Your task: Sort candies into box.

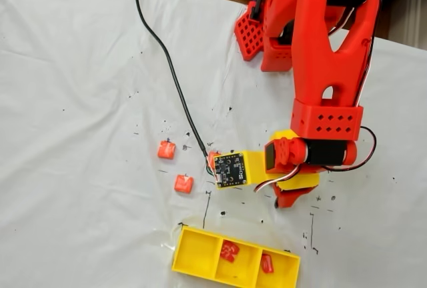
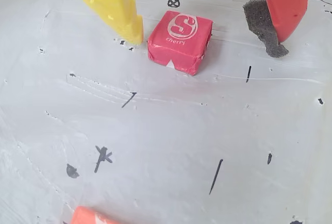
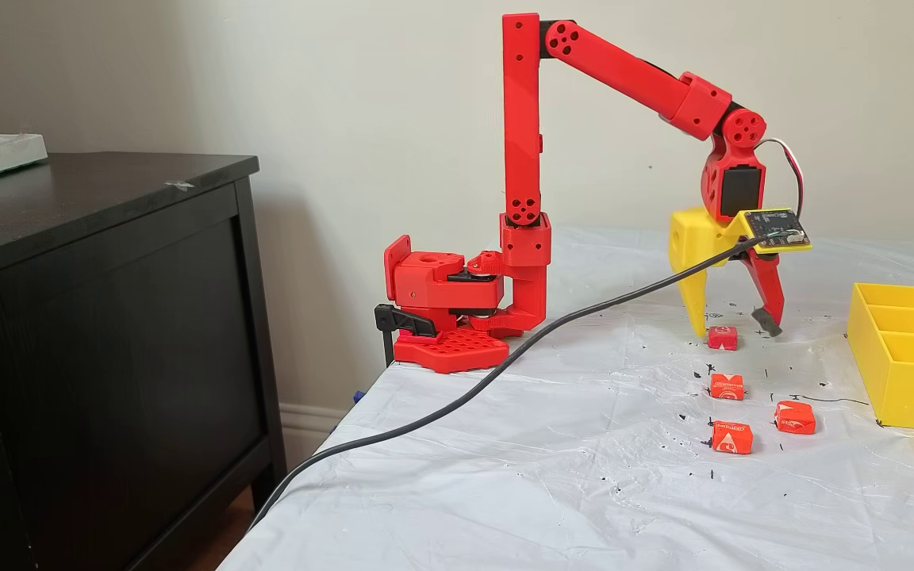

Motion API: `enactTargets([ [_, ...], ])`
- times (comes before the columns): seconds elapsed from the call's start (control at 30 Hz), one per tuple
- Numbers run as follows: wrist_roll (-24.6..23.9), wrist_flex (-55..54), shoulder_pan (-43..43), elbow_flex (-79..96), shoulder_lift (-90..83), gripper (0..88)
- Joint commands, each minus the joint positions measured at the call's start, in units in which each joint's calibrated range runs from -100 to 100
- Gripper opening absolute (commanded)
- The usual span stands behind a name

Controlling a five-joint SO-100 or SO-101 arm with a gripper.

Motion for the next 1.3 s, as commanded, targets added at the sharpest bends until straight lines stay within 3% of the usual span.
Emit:
enactTargets([
  [0.0,-0.2,-1.0,-0.6,-2.9,0.4,29.8],
  [0.23,-0.3,-2.1,-0.8,-4.0,3.3,26.6],
  [0.33,-0.4,-3.6,-0.9,-4.3,4.4,6.6],
  [0.43,-0.5,-6.0,-0.8,-4.5,5.3,0.1],
  [0.67,-0.9,0.2,0.1,-7.4,-0.4,0.1],
  [0.9,0.6,8.9,5.9,-21.6,-10.7,0.1],
  [1.27,2.1,8.4,17.1,-48.7,4.0,0.1],
])
